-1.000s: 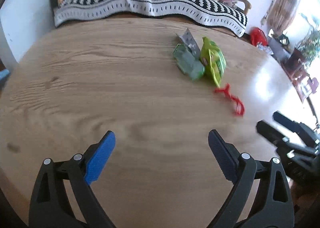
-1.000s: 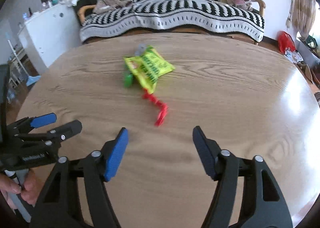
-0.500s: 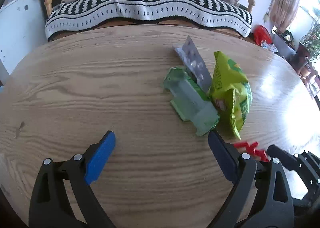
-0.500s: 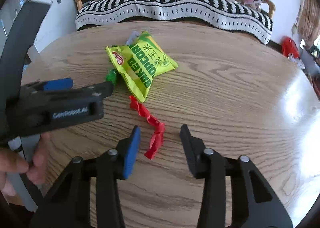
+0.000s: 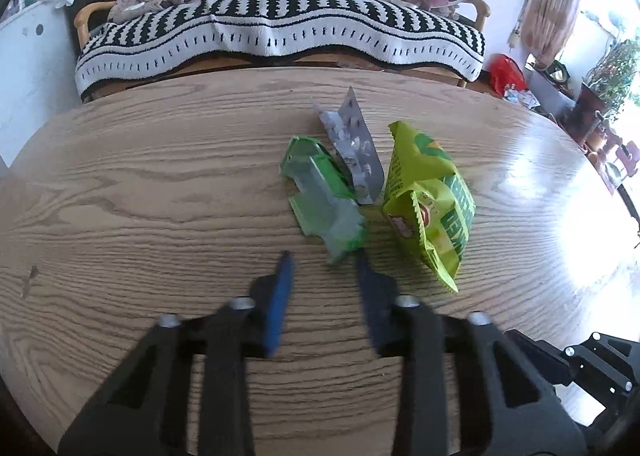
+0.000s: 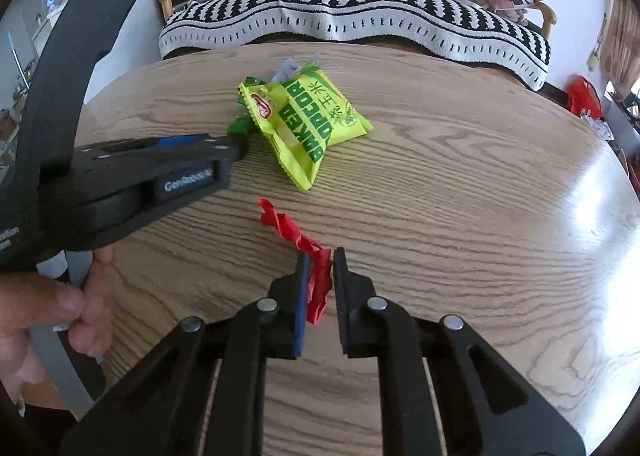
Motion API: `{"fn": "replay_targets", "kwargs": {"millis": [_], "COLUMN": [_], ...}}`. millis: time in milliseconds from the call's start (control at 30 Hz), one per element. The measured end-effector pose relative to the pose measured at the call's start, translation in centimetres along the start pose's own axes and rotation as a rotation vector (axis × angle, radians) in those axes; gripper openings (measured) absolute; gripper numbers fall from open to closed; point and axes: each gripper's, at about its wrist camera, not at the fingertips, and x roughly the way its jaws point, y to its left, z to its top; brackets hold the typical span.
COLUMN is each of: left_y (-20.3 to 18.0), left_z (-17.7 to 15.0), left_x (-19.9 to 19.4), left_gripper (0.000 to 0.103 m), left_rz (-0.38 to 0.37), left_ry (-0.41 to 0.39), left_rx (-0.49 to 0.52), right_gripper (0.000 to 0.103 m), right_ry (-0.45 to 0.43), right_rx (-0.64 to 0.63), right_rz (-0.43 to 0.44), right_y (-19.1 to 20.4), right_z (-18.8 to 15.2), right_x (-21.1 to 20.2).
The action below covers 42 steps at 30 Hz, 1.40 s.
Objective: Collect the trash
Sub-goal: 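Grasp the green toy car with the left gripper while the right grasps the red ribbon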
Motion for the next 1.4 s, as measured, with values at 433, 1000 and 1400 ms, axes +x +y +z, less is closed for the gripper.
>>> {"fn": "replay_targets", "kwargs": {"millis": [433,1000,1400], "left_y": [2.4,5.9,5.4], "left_z": [-0.7,1.2,1.0], "left_x": [-2.3,0.7,0.3], "left_gripper": [0.057,0.091,0.012], "left_rz": [0.017,0.084,0.073], "left_ry": [-0.014,-0.022,-0.029], "left_rx": [0.007,-0.109,-0.055], "right_gripper": [0.012,0.012,0.012], "right_ry": [-0.023,-0.012,-0.014], "right_rx": [0.040,0.038,0.050], "right_rz": [0.012,0.024,0.029], "right_y": [-1.3,-1.1,-1.6], "right_z": [-0.4,-0.2,-0.1], "right_x": [-2.0,-2.1,-2.2]}}
